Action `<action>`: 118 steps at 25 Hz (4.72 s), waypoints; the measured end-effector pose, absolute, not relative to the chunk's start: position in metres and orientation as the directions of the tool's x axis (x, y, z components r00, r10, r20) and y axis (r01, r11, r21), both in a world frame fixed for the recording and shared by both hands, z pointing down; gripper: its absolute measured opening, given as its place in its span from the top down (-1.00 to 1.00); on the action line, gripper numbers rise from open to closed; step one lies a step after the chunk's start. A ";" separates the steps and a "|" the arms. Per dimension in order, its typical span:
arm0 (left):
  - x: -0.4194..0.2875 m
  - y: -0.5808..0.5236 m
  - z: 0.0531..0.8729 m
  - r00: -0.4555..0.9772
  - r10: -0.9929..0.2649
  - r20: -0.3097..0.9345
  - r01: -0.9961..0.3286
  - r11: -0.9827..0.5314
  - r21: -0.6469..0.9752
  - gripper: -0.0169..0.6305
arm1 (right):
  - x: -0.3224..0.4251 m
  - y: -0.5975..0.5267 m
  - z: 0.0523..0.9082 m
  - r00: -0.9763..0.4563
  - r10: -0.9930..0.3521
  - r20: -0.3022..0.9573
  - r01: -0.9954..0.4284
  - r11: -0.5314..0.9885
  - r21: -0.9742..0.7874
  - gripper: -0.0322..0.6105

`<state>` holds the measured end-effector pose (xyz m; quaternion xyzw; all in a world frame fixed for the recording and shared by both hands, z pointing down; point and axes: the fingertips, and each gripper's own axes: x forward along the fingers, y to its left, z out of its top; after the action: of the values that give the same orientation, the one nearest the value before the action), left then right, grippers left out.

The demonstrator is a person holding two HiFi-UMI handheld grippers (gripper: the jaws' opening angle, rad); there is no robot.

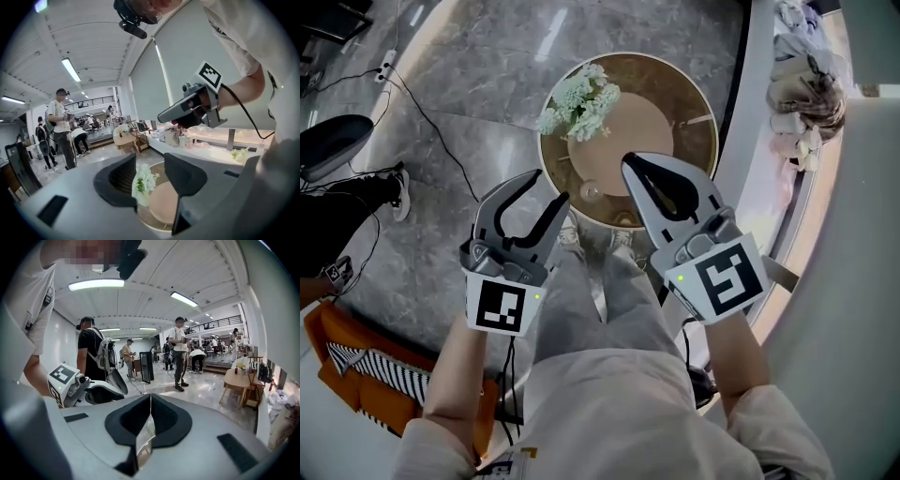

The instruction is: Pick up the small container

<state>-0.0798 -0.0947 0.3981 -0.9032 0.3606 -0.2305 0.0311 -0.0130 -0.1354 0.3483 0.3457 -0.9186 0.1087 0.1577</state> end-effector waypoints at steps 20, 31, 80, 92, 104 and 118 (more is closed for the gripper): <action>-0.028 -0.060 0.580 0.849 -0.436 0.297 -0.429 -0.899 -0.092 -0.18 | -0.026 -0.126 0.511 -0.693 -0.551 0.465 -0.688 0.699 -0.197 0.88; -0.007 -0.042 0.712 0.842 -0.367 0.395 -0.362 -0.928 -0.090 -0.36 | -0.021 -0.110 0.596 -0.688 -0.483 0.541 -0.665 0.718 -0.205 0.88; 0.033 -0.048 0.868 0.761 -0.327 0.560 -0.386 -0.922 -0.014 -0.13 | -0.018 -0.046 0.772 -0.726 -0.299 0.619 -0.581 0.748 -0.321 0.58; 0.034 -0.047 0.868 0.768 -0.308 0.561 -0.364 -0.931 -0.012 -0.13 | -0.034 -0.047 0.792 -0.702 -0.279 0.655 -0.520 0.830 -0.204 0.44; 0.034 -0.046 0.868 0.771 -0.317 0.553 -0.363 -0.931 -0.028 -0.13 | -0.035 -0.044 0.803 -0.687 -0.290 0.667 -0.499 0.855 -0.142 0.45; 0.033 -0.049 0.868 0.772 -0.326 0.546 -0.383 -0.924 -0.012 -0.13 | -0.035 -0.044 0.803 -0.782 -0.378 0.496 -0.484 0.869 -0.100 0.46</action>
<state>0.0335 -0.0492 0.8677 -0.9398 0.1886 -0.2805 -0.0501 -0.0348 -0.0437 0.8026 0.2299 -0.9372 0.1116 0.2372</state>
